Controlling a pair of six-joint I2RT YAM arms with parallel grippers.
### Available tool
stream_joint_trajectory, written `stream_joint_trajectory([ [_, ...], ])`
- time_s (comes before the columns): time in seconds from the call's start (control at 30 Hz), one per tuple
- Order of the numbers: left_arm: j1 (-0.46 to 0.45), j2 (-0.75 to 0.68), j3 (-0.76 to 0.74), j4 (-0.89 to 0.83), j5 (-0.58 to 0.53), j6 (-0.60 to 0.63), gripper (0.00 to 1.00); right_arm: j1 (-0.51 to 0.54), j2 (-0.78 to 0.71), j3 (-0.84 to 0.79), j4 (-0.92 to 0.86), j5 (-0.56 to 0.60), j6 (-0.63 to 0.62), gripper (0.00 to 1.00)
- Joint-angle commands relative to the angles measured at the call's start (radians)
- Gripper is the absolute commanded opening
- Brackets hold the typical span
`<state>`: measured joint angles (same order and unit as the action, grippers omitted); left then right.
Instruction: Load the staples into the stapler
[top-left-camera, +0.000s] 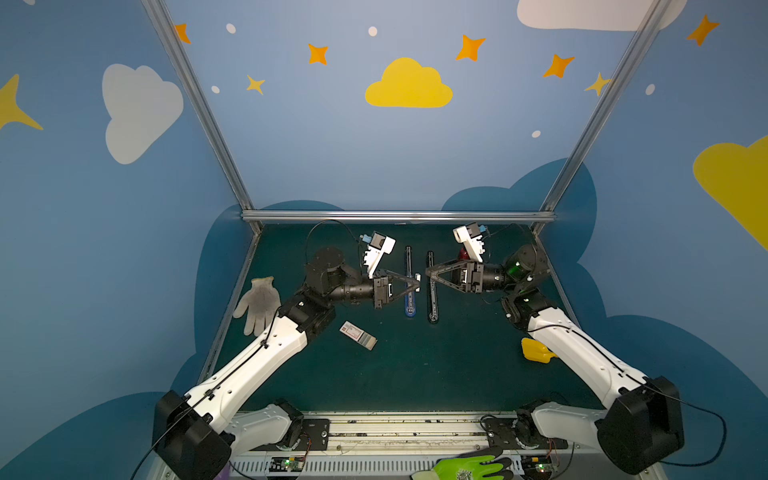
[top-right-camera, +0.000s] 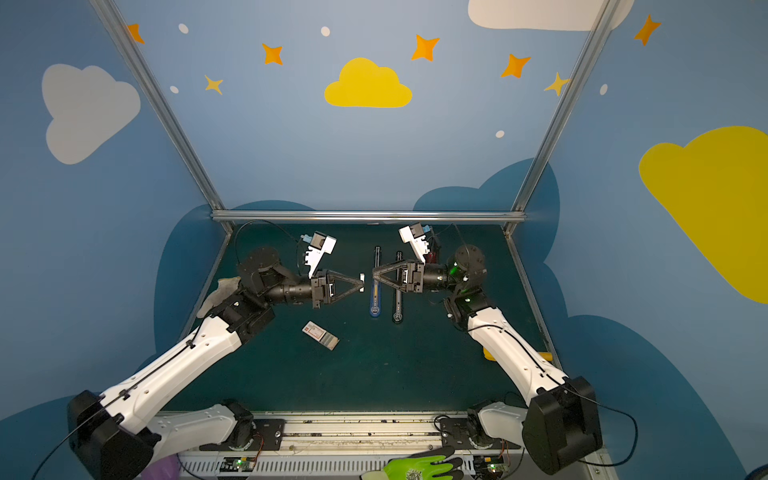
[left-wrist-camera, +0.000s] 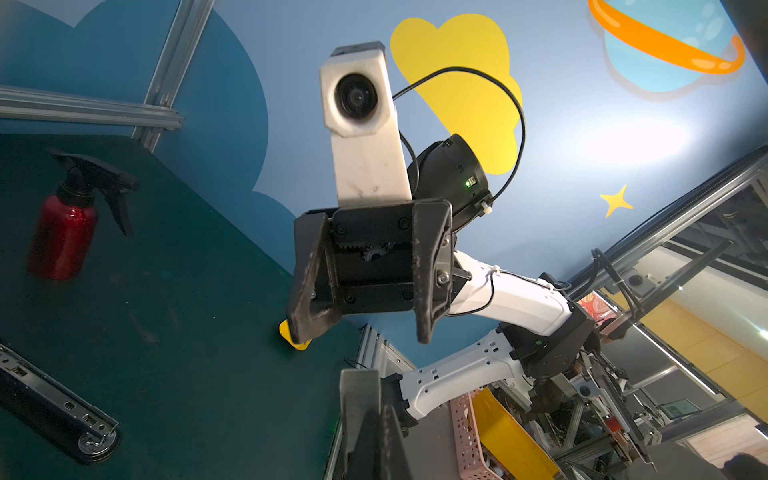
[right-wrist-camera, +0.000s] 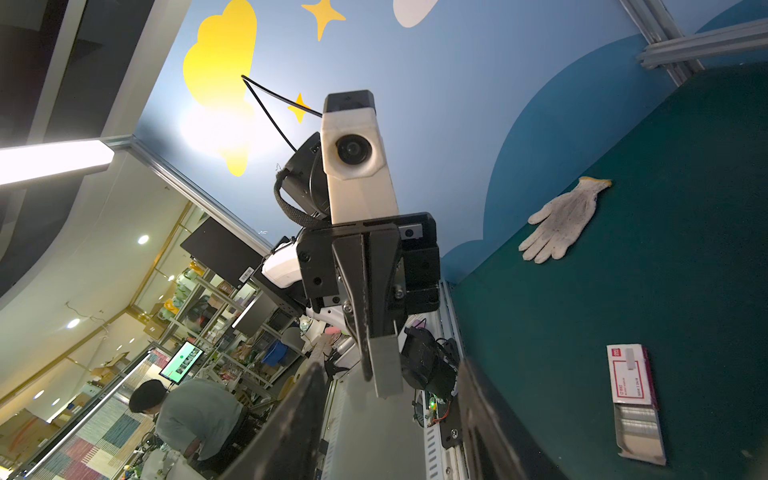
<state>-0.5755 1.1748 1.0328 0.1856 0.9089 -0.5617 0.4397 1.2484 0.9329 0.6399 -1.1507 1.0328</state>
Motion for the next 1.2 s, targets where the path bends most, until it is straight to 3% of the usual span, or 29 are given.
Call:
stream_joint_trajectory([
  [0.0, -0.005, -0.002, 0.006, 0.038, 0.017, -0.005, 0.04, 0.016, 0.009, 0.042, 0.038, -0.021, -0.009, 0.51],
  [0.33, -0.006, 0.01, 0.011, 0.035, 0.02, -0.004, 0.04, 0.045, 0.028, 0.074, 0.04, -0.033, -0.005, 0.42],
  [0.6, -0.01, 0.011, 0.018, 0.035, 0.021, -0.001, 0.04, 0.056, 0.046, 0.085, 0.04, -0.042, -0.007, 0.44],
  [1.17, -0.011, 0.011, 0.029, 0.02, 0.016, 0.013, 0.04, 0.071, 0.054, 0.093, 0.04, -0.072, -0.019, 0.25],
])
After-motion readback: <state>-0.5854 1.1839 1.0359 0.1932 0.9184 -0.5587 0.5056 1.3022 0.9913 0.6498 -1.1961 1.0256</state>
